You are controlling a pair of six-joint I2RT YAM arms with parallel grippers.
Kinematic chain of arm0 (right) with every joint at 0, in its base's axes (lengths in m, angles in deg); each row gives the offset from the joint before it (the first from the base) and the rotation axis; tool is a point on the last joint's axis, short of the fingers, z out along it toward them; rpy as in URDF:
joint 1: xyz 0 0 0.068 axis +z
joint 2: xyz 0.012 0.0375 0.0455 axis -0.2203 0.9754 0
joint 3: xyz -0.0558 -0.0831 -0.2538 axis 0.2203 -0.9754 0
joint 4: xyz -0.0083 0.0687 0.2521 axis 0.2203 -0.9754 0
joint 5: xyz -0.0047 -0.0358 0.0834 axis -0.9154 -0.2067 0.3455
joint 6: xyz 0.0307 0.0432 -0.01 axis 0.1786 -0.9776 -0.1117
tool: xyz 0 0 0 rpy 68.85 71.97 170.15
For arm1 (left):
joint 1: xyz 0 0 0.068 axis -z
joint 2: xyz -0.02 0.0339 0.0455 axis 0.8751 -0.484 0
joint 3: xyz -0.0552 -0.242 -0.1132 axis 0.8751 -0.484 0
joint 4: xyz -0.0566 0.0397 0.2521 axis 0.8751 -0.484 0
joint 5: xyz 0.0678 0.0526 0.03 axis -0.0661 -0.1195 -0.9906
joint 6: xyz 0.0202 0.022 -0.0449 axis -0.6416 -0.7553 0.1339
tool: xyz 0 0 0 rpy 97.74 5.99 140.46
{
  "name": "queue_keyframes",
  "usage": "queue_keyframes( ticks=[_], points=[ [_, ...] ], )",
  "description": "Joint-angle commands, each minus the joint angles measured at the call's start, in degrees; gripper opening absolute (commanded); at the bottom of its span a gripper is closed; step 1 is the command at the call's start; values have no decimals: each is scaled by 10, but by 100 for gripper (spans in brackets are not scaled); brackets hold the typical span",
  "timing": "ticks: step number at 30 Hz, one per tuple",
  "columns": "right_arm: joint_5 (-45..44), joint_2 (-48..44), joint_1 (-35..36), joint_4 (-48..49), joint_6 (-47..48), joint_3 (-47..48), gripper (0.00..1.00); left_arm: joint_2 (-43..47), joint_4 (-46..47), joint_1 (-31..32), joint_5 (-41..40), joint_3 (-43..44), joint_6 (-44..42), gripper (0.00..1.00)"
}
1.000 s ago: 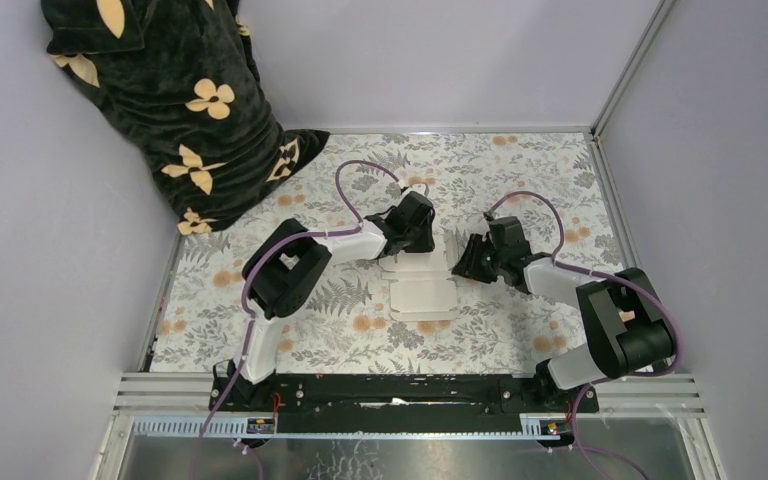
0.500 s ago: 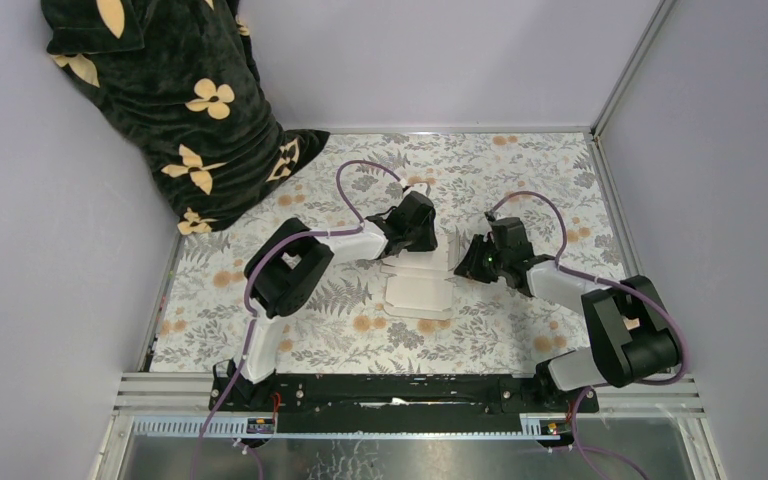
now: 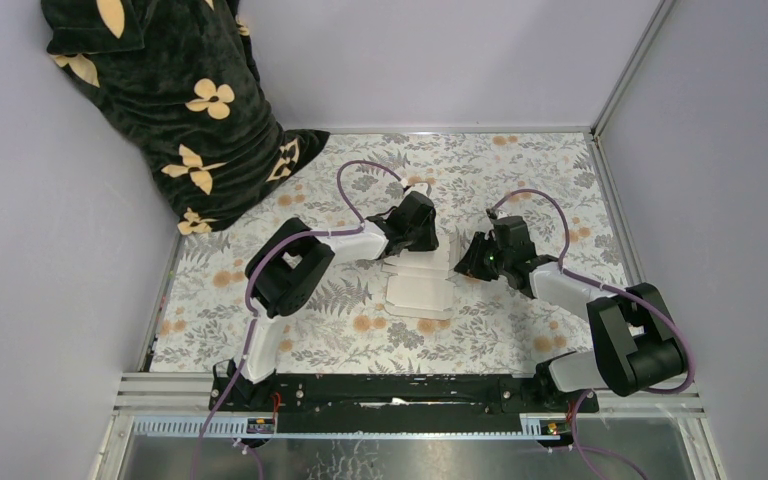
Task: Fold the paper box
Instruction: Fold the paper box at the center of the board.
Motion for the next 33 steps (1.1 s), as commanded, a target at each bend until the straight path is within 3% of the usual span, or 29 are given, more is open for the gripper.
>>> queue_keyframes(
  ticks=[1, 16, 29, 33],
  points=[
    [15, -12, 6, 15, -5, 1, 23, -53, -81, 11, 11, -23, -2, 32],
    [-30, -4, 61, -14, -9, 46, 16, -64, -80, 14, 11, -22, -2, 32],
    [-112, 57, 113, -118, 18, 144, 14, -72, -71, 15, 26, -28, -3, 32],
    [-139, 24, 115, -137, 17, 136, 14, -70, -70, 13, 22, -35, -6, 32]
  ],
)
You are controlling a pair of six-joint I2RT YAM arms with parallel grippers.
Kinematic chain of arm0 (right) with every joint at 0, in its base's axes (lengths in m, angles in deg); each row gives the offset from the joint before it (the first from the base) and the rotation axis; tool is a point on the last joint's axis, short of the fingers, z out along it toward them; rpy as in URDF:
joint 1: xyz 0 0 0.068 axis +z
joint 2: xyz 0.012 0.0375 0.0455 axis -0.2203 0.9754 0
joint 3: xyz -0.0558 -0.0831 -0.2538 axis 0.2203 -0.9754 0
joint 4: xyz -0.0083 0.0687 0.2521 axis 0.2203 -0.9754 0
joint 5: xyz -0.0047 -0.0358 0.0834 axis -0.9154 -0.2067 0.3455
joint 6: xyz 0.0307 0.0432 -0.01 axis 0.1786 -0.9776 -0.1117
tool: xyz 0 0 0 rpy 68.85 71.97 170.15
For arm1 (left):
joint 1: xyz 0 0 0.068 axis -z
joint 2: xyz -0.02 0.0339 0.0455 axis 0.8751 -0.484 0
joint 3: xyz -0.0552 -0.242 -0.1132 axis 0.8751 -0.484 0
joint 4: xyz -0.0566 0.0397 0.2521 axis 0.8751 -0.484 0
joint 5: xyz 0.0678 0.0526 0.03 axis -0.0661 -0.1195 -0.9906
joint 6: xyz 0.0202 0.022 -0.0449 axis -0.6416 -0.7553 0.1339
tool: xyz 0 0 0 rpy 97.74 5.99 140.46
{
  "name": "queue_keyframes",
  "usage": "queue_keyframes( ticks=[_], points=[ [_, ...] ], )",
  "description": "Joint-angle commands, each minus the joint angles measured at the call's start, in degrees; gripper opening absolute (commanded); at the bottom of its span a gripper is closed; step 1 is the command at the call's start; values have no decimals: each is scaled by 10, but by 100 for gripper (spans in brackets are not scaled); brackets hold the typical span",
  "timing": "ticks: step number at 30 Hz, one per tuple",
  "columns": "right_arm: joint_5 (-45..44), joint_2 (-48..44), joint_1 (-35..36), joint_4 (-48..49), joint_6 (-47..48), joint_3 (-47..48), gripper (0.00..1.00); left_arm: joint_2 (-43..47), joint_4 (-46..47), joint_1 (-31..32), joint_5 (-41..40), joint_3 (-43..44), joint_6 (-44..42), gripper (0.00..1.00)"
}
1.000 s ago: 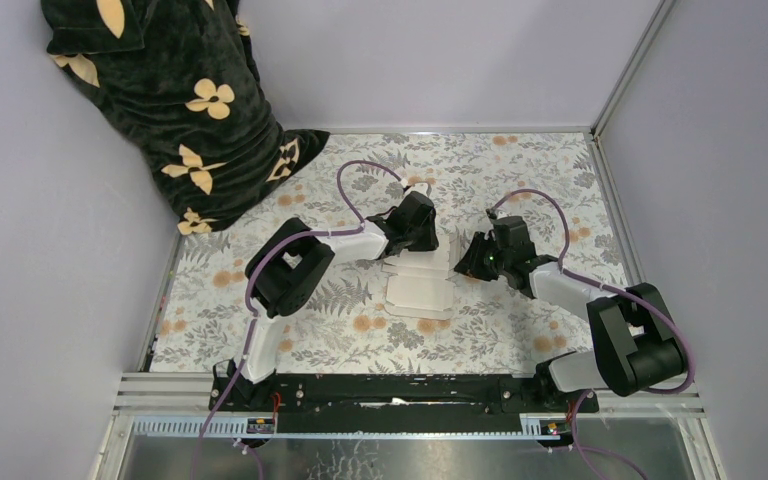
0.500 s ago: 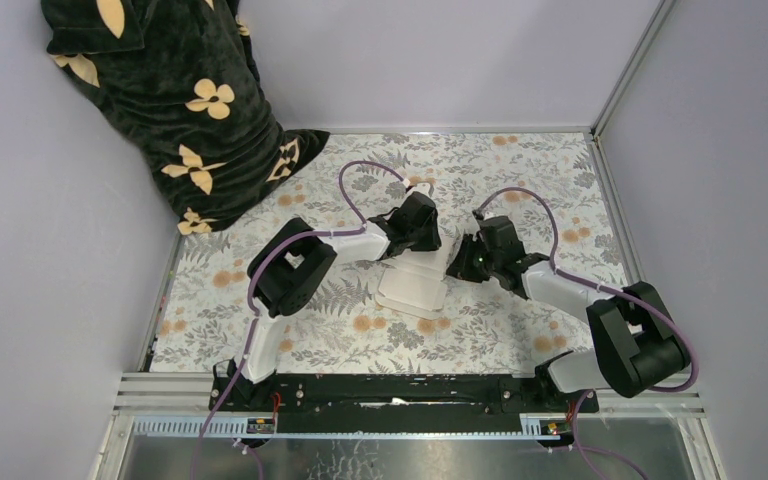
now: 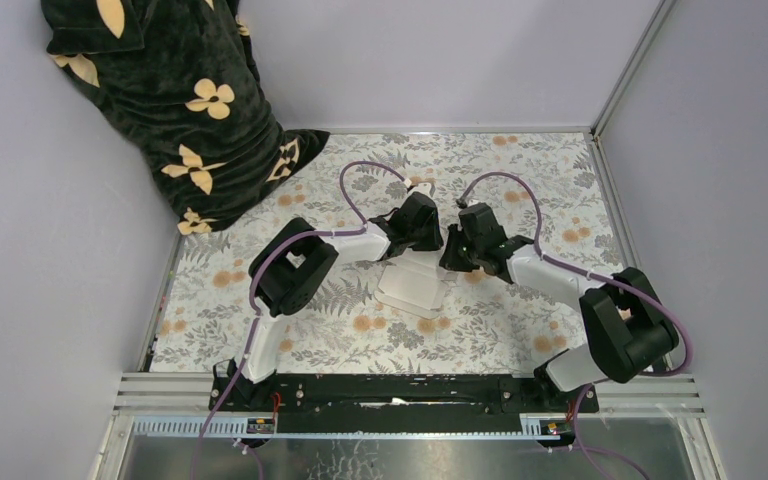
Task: Fold the paper box
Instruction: Fold the paper box at the center of the board.
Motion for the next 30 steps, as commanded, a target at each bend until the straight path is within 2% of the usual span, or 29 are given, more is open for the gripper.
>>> queue_keyframes(
  ticks=[1, 4, 8, 10, 19, 30],
  points=[
    [-46, -36, 6, -47, 10, 9, 14, -56, -102, 9, 11, -39, -7, 32],
    [-80, -60, 6, -90, 11, 3, 14, -60, -99, 9, 9, -37, -4, 32],
    [-125, -102, 5, -101, -8, -43, 26, -59, -91, 7, 7, -44, 11, 33],
    [-140, -108, 5, -95, -17, -60, 29, -60, -88, 3, -11, -48, 19, 33],
    [-155, -56, 5, -76, -35, -69, 22, -47, -86, -8, -23, -63, 46, 34],
    [-123, -32, 5, -62, -37, -38, 19, -48, -76, -8, -6, -72, 49, 34]
  ],
)
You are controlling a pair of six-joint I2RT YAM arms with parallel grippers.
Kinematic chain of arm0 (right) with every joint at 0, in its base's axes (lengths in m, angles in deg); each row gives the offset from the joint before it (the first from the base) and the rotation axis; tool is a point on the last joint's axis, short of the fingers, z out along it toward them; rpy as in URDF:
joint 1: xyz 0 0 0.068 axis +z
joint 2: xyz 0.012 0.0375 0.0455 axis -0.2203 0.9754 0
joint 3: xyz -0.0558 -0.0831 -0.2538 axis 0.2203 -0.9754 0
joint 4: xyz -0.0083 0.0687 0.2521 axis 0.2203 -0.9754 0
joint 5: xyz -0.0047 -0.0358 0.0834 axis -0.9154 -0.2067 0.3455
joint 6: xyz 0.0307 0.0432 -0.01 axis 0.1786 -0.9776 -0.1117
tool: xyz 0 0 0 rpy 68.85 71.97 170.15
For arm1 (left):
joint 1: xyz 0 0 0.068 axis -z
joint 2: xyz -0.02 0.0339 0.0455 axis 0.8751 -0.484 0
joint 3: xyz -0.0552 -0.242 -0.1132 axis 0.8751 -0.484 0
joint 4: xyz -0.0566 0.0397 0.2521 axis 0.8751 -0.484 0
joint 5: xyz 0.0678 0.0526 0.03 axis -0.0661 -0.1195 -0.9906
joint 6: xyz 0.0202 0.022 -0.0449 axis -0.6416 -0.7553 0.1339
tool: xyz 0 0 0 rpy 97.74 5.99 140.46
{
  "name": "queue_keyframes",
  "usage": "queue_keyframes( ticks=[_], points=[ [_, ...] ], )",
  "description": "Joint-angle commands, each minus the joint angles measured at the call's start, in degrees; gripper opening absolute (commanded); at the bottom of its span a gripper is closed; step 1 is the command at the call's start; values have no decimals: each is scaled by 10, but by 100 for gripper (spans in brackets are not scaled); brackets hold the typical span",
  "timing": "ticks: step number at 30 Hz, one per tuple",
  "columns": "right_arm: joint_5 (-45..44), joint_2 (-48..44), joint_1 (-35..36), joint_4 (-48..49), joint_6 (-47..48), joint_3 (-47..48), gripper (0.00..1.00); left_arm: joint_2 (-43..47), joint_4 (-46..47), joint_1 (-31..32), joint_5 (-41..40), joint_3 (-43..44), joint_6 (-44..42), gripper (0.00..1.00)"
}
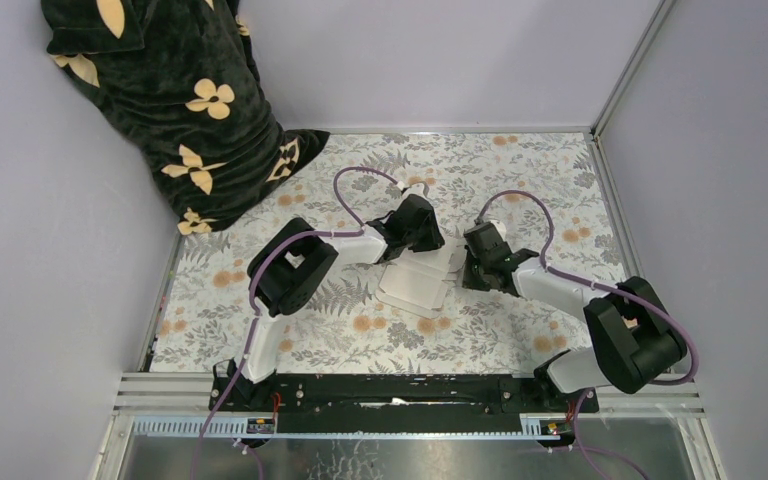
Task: Fold the paper box
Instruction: Fold the paper box at the center of the board.
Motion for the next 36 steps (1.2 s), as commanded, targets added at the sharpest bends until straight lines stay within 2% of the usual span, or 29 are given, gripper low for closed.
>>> queue_keyframes(
  ticks=[1, 15, 27, 36],
  points=[
    [8, 5, 4, 13, -9, 35, 19, -52, -123, -4, 1, -43, -8, 34],
    [24, 25, 21, 19, -18, 61, 16, -54, -110, -3, 8, -50, -4, 34],
    [-33, -30, 29, -35, -18, 55, 17, -52, -101, -3, 20, -60, 0, 34],
    [-40, -17, 28, -24, -24, 31, 18, -46, -94, -2, 22, -71, 4, 33]
  ],
)
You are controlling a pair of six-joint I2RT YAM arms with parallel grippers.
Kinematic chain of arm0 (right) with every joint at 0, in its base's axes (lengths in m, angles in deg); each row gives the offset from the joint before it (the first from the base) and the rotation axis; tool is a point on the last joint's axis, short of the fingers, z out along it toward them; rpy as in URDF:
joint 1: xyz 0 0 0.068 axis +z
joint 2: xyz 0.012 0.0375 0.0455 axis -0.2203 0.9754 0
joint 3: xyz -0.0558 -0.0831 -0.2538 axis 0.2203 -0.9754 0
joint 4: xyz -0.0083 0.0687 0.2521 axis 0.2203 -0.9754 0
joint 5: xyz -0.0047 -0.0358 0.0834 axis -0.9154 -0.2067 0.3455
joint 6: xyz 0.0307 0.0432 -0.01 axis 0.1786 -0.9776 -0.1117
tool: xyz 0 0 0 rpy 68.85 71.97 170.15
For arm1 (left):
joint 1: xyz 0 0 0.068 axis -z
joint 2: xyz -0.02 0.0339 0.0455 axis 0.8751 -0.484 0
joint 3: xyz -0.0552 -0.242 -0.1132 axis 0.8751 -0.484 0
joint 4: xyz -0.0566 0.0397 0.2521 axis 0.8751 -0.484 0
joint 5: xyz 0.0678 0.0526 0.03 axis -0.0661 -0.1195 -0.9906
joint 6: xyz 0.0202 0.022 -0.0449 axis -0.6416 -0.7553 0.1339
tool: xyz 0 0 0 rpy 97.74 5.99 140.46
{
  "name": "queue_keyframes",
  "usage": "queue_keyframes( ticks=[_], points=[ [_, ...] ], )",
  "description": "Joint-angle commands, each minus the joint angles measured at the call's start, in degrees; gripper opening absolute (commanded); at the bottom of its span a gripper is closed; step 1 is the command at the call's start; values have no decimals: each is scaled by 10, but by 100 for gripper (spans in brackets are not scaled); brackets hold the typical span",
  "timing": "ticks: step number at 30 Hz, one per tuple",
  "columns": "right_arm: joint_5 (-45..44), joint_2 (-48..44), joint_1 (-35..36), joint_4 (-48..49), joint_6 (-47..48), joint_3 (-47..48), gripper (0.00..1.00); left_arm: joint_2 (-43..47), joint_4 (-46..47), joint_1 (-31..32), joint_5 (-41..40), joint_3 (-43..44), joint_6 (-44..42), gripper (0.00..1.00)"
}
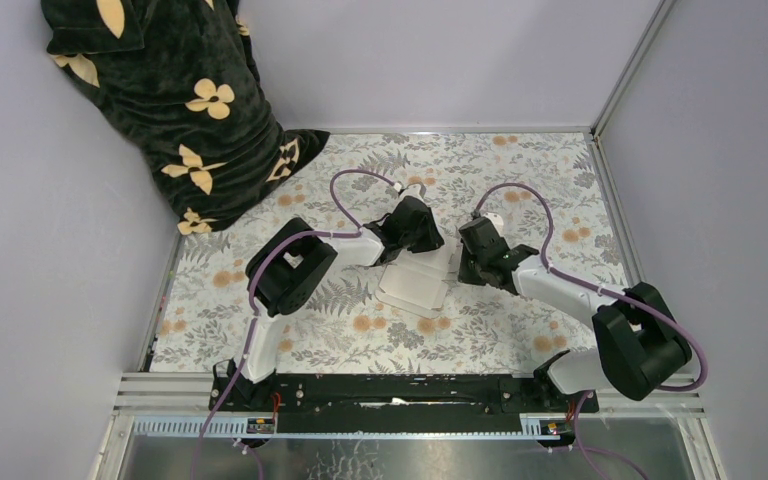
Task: Fold the paper box
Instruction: Fold the paper box at the center of the board.
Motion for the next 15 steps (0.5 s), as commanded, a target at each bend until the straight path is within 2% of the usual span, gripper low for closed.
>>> queue_keyframes(
  ticks=[1, 15],
  points=[
    [-17, 4, 5, 6, -11, -8, 18, -49, -134, 2, 8, -47, -8, 33],
    [-9, 47, 5, 30, -13, -1, 17, -45, -132, 2, 10, -50, -7, 33]
  ],
)
